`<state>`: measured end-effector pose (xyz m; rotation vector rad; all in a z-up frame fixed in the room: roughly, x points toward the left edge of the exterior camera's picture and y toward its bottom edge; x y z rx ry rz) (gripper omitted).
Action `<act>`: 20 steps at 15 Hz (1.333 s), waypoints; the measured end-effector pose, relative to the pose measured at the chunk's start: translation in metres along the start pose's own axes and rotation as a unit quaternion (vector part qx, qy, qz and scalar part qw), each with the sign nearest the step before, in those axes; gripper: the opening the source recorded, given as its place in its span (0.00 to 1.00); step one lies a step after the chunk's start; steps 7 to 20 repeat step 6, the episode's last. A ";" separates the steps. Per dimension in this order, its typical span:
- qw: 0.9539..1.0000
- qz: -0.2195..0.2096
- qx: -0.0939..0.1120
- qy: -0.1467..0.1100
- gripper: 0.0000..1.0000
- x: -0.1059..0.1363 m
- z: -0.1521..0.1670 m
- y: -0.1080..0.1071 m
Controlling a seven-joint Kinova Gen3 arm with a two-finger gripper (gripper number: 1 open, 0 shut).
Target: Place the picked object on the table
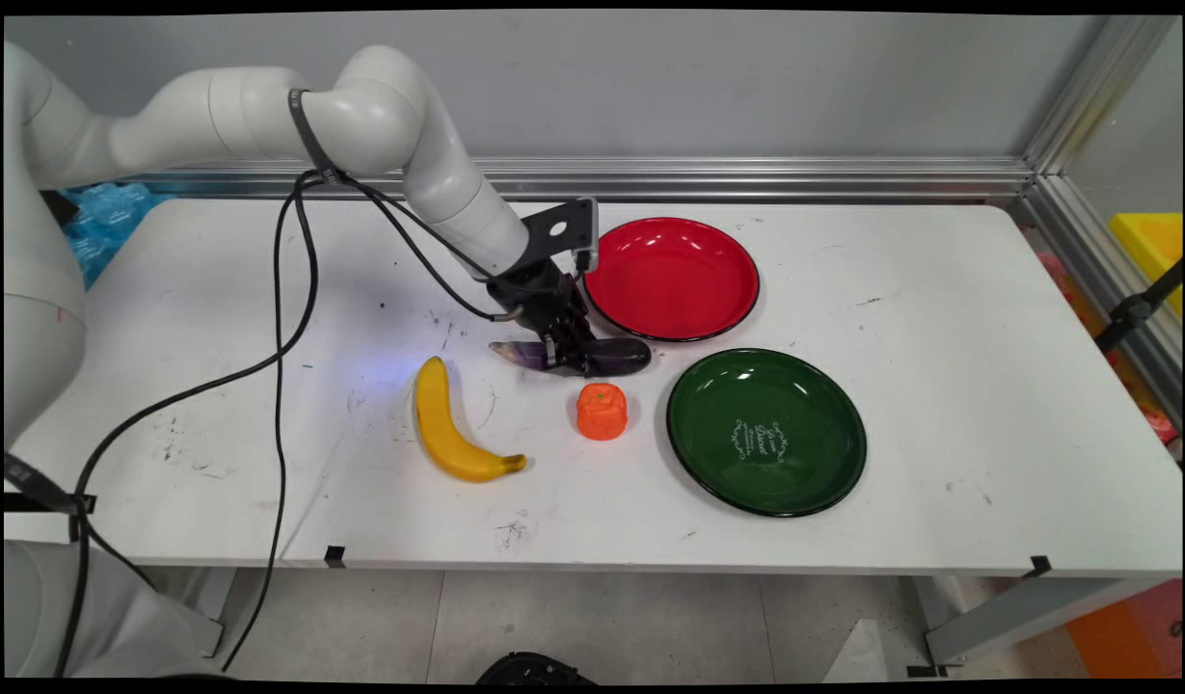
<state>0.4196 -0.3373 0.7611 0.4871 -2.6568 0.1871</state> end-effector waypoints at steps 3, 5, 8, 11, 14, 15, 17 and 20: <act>1.000 -0.003 0.000 0.002 1.00 0.001 0.001 -0.001; 1.000 -0.005 0.001 0.003 1.00 0.002 0.001 -0.002; 1.000 -0.005 0.001 0.004 1.00 0.004 0.001 -0.003; 1.000 -0.005 0.001 0.004 1.00 0.004 0.001 -0.003; 1.000 -0.005 0.001 0.004 1.00 0.004 0.001 -0.003; 1.000 -0.005 0.001 0.004 1.00 0.004 0.001 -0.003; 1.000 -0.005 0.001 0.004 1.00 0.004 0.001 -0.003; 1.000 -0.005 0.001 0.004 1.00 0.004 0.001 -0.003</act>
